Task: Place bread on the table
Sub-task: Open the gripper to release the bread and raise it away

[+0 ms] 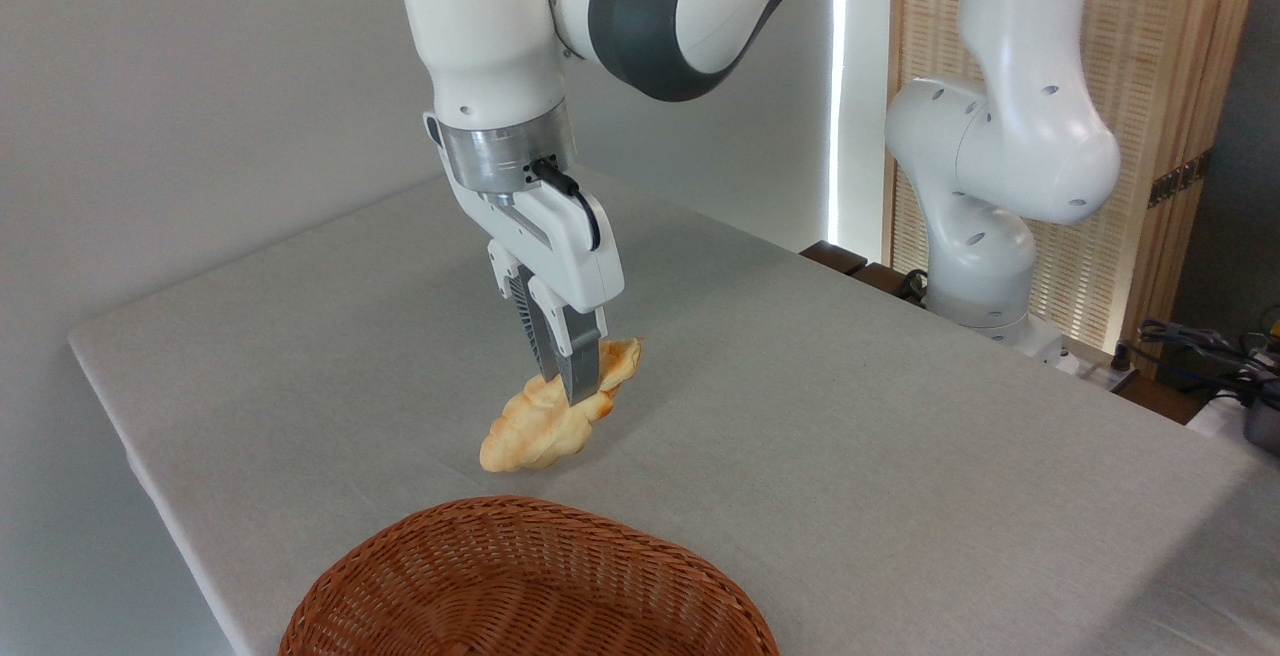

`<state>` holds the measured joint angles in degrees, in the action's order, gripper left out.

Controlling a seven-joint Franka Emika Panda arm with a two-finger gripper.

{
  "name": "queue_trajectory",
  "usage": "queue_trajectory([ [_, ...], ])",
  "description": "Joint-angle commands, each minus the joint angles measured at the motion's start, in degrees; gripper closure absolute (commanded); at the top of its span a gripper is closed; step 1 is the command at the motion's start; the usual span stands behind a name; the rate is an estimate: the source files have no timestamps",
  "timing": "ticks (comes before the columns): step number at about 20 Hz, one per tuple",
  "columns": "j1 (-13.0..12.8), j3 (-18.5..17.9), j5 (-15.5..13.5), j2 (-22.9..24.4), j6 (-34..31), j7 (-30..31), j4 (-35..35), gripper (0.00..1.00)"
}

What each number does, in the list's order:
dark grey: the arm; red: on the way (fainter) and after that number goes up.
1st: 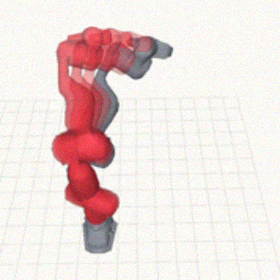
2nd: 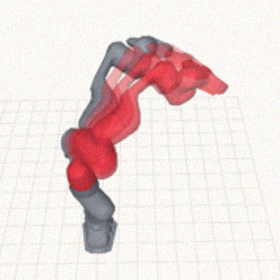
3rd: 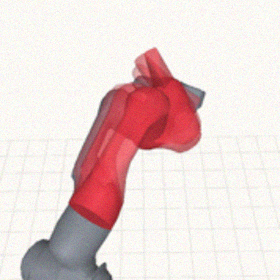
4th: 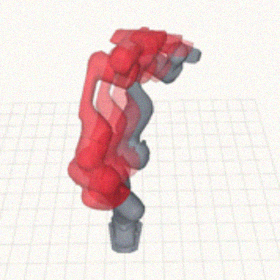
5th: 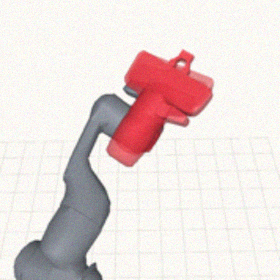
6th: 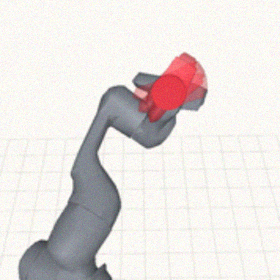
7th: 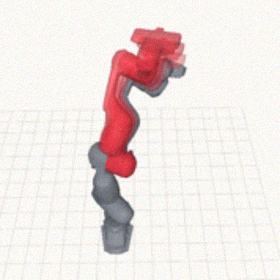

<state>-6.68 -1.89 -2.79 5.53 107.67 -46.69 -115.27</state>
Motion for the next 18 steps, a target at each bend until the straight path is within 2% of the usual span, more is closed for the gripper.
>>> queue_trajectory([
  [1,-1.31,-0.31,-0.64,-0.34,-0.44,-0.86,0.22,0.00],
  [11,-1.93,0.39,-0.20,0.19,-0.53,-0.86,0.75,0.00],
  [14,-1.93,0.30,-0.20,0.63,-0.53,-0.86,2.85,0.00],
  [17,-1.93,0.13,-0.11,0.63,-0.44,0.46,4.87,0.00],
  [18,-1.85,-0.31,-0.20,0.54,-0.09,2.81,5.57,0.00],
])
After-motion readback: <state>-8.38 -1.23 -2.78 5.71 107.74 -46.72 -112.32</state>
